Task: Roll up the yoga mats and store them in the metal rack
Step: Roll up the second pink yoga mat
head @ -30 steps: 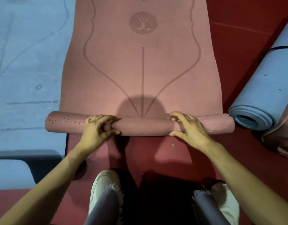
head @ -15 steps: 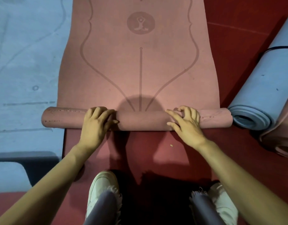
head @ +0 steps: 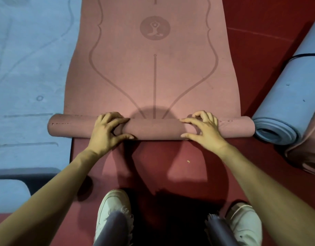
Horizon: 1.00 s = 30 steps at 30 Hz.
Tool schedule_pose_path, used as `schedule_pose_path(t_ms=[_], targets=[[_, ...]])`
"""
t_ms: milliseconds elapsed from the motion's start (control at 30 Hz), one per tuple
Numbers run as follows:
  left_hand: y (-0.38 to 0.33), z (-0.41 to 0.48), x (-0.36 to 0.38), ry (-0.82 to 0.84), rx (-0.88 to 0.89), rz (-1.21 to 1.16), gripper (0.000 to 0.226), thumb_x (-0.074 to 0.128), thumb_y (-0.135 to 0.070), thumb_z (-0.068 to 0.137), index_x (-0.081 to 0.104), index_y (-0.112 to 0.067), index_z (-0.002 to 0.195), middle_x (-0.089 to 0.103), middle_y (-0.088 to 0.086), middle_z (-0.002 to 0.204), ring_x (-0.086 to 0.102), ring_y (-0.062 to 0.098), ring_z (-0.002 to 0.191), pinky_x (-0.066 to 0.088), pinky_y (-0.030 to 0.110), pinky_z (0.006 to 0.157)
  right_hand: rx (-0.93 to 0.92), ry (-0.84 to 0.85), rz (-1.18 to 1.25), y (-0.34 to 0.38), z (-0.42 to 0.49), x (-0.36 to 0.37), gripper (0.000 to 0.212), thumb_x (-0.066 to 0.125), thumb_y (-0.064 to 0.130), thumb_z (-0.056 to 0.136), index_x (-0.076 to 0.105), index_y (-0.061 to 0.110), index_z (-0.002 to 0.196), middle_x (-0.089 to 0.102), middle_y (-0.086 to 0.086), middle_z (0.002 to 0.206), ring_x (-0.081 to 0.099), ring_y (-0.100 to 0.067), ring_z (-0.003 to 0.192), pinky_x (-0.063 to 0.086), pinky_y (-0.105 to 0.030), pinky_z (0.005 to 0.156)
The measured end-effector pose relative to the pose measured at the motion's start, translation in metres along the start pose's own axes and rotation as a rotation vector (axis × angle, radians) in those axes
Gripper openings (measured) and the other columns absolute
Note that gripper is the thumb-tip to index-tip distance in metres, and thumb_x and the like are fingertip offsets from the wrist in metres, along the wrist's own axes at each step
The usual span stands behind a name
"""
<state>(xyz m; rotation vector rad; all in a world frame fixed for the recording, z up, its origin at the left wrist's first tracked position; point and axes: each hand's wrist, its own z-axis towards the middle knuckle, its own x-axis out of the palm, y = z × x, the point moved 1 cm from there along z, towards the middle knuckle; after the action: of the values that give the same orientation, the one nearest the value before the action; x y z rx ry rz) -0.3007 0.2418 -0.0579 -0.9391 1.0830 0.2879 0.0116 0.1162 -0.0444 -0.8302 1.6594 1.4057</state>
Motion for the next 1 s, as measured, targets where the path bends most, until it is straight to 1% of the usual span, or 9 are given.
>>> schedule_pose_path(t_ms=[167, 267, 367, 433, 567, 667, 733, 867, 1000], targets=[[0.0, 0.019, 0.0, -0.005, 0.032, 0.208, 0.078, 0.03, -0.075, 0.084, 0.072, -0.014, 0.108, 0.06, 0.008, 0.099, 0.045, 0.029, 0.092, 0.042, 0.041, 0.078, -0.015, 0.05, -0.014, -0.001, 0.017, -0.008, 0.056, 0.063, 0.056, 0.078, 0.054, 0.037, 0.13, 0.052, -0.003, 0.113, 0.046, -0.026, 0.112, 0.024, -0.029, 0.101], [-0.004, 0.026, -0.002, 0.02, -0.02, 0.262, 0.081, 0.021, -0.077, 0.082, 0.071, -0.019, 0.108, 0.062, 0.005, 0.098, 0.05, 0.032, 0.092, 0.042, 0.042, 0.077, 0.018, 0.027, 0.006, 0.001, 0.021, -0.005, 0.049, 0.063, 0.051, 0.08, 0.057, 0.029, 0.123, 0.056, -0.002, 0.116, 0.048, -0.024, 0.116, 0.017, -0.035, 0.109], [-0.006, 0.023, -0.001, 0.042, -0.074, 0.217, 0.074, 0.024, -0.08, 0.079, 0.061, -0.022, 0.106, 0.059, 0.002, 0.099, 0.048, 0.027, 0.095, 0.036, 0.043, 0.084, 0.024, -0.148, 0.025, 0.005, 0.008, 0.008, 0.048, 0.055, 0.055, 0.075, 0.066, 0.023, 0.108, 0.054, -0.008, 0.11, 0.044, -0.023, 0.106, 0.027, -0.032, 0.097], [-0.007, 0.018, 0.002, 0.022, -0.085, 0.199, 0.068, 0.025, -0.079, 0.08, 0.056, -0.023, 0.103, 0.057, 0.002, 0.098, 0.044, 0.024, 0.094, 0.03, 0.041, 0.086, 0.059, -0.186, 0.042, 0.008, 0.0, 0.012, 0.046, 0.052, 0.057, 0.074, 0.067, 0.026, 0.105, 0.05, -0.009, 0.11, 0.039, -0.02, 0.103, 0.028, -0.032, 0.094], [-0.008, 0.016, 0.005, -0.027, -0.113, 0.199, 0.067, 0.026, -0.075, 0.084, 0.058, -0.019, 0.101, 0.056, 0.005, 0.094, 0.046, 0.026, 0.088, 0.025, 0.037, 0.085, 0.069, -0.072, 0.024, 0.007, 0.009, 0.001, 0.055, 0.046, 0.065, 0.072, 0.065, 0.028, 0.109, 0.047, -0.005, 0.111, 0.04, -0.022, 0.108, 0.025, -0.032, 0.096], [-0.006, 0.022, 0.005, -0.052, -0.126, 0.158, 0.071, 0.028, -0.076, 0.083, 0.06, -0.015, 0.098, 0.056, 0.008, 0.092, 0.051, 0.032, 0.086, 0.026, 0.037, 0.085, 0.024, 0.076, -0.026, 0.008, 0.016, -0.007, 0.066, 0.065, 0.066, 0.064, 0.058, 0.03, 0.119, 0.042, -0.003, 0.118, 0.032, -0.021, 0.118, 0.019, -0.03, 0.1], [-0.005, 0.026, 0.005, -0.042, -0.138, 0.1, 0.074, 0.031, -0.078, 0.08, 0.064, -0.014, 0.097, 0.056, 0.009, 0.096, 0.05, 0.031, 0.091, 0.028, 0.038, 0.087, 0.025, 0.075, -0.018, 0.006, 0.019, -0.009, 0.063, 0.077, 0.053, 0.066, 0.058, 0.029, 0.12, 0.043, -0.004, 0.12, 0.032, -0.023, 0.12, 0.017, -0.028, 0.1], [-0.001, 0.023, -0.002, -0.069, -0.05, 0.067, 0.068, 0.047, -0.074, 0.079, 0.065, -0.012, 0.1, 0.046, 0.012, 0.1, 0.043, 0.028, 0.092, 0.032, 0.038, 0.084, 0.054, 0.082, 0.001, 0.008, 0.022, -0.009, 0.056, 0.076, 0.047, 0.07, 0.06, 0.028, 0.12, 0.04, -0.005, 0.121, 0.03, -0.023, 0.121, 0.016, -0.029, 0.103], [-0.002, 0.018, -0.002, -0.023, 0.051, 0.237, 0.079, 0.034, -0.077, 0.082, 0.063, -0.009, 0.111, 0.055, 0.012, 0.102, 0.044, 0.028, 0.093, 0.028, 0.041, 0.086, 0.081, 0.095, 0.005, 0.007, 0.028, -0.01, 0.054, 0.074, 0.048, 0.072, 0.06, 0.03, 0.121, 0.037, -0.006, 0.125, 0.027, -0.024, 0.124, 0.015, -0.028, 0.106]])
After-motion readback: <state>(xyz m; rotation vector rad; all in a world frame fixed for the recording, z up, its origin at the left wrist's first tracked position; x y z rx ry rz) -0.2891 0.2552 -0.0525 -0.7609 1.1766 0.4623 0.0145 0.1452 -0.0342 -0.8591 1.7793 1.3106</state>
